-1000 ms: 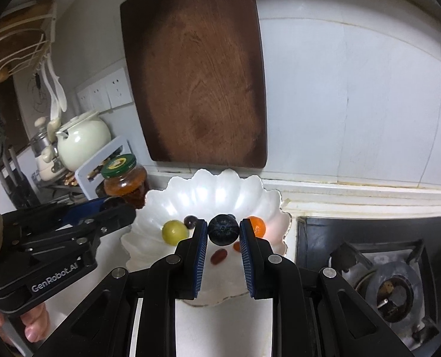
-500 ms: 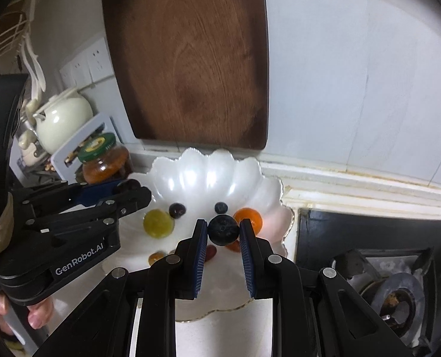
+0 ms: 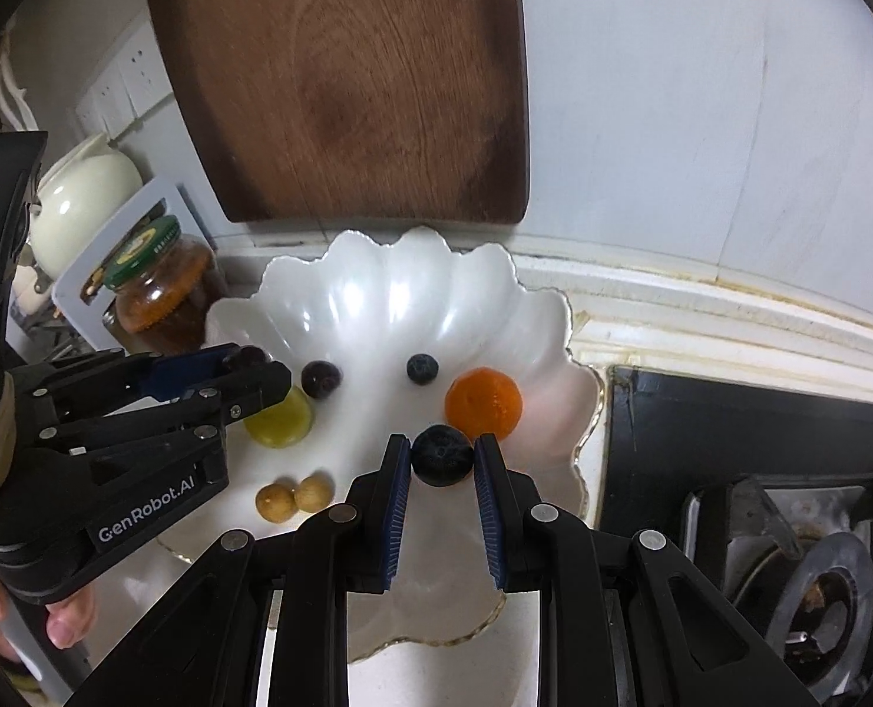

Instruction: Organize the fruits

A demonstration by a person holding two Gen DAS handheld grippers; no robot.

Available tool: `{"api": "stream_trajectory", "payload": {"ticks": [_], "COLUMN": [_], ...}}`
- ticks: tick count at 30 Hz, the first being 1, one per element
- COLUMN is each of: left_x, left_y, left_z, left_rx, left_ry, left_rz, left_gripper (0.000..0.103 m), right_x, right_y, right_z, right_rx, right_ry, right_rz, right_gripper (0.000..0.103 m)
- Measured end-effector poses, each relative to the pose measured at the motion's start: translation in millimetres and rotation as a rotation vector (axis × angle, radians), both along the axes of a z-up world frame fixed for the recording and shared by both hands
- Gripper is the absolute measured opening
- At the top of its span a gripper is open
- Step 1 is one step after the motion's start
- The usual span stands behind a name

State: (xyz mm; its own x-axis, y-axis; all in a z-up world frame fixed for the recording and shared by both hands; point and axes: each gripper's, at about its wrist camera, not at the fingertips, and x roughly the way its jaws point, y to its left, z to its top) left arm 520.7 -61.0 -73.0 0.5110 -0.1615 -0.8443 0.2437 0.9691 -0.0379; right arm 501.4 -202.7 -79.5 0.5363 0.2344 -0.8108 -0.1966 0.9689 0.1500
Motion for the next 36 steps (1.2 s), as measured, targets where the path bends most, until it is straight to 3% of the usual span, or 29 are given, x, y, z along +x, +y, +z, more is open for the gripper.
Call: {"api": "stream_trajectory", "payload": {"ticks": [6,9,14,17,19,24,27,29,36], "left_x": [6,7,2,-8,-17,-46,-64,-78,-123], "left_y": [-3,-1,2,7,12,26,34,39,45], "left_z": [-11,-11,-5,2,7,27,40,51,81], "left_rx": [0.015,0.011,0.015,0.051,0.071,0.111,0.104,0.091,0.093], "left_ry": [0.030,0.031,0.020,-0.016,-0.045,-0.138,-0.190,-0.222,-0.323], "left_rz": [-0.014,-0.013,0.014,0.035,0.048,0.077,0.087,0.084,0.076], "left_gripper": [0.030,0.042,0.051,0.057,0.058,0.067,0.069,0.077,0.086], "right_x": [7,8,3,-4,-9,-32,-48,-60,-109], "right_y": [2,1,2,1,0,-2,-1,2,6], "right_z": [-8,-9,-8,-3,0,16,27,36,71], "right_rx": [0.000,0.002,-0.019,-0.033,-0.044,-0.055,-0.052,-0.055,-0.067], "right_ry": [0.028,0.039,0.032,0.009,-0.011,-0.082,-0.118,-0.141,-0.249], "right_rz": [-0.002,-0.006,-0.015,-0.033,-0.052,-0.118,-0.147,-0.157,-0.184], "right_gripper": [0.024,0.029,0.035,0.036,0.045,0.054,0.055,0.055,0.067]}}
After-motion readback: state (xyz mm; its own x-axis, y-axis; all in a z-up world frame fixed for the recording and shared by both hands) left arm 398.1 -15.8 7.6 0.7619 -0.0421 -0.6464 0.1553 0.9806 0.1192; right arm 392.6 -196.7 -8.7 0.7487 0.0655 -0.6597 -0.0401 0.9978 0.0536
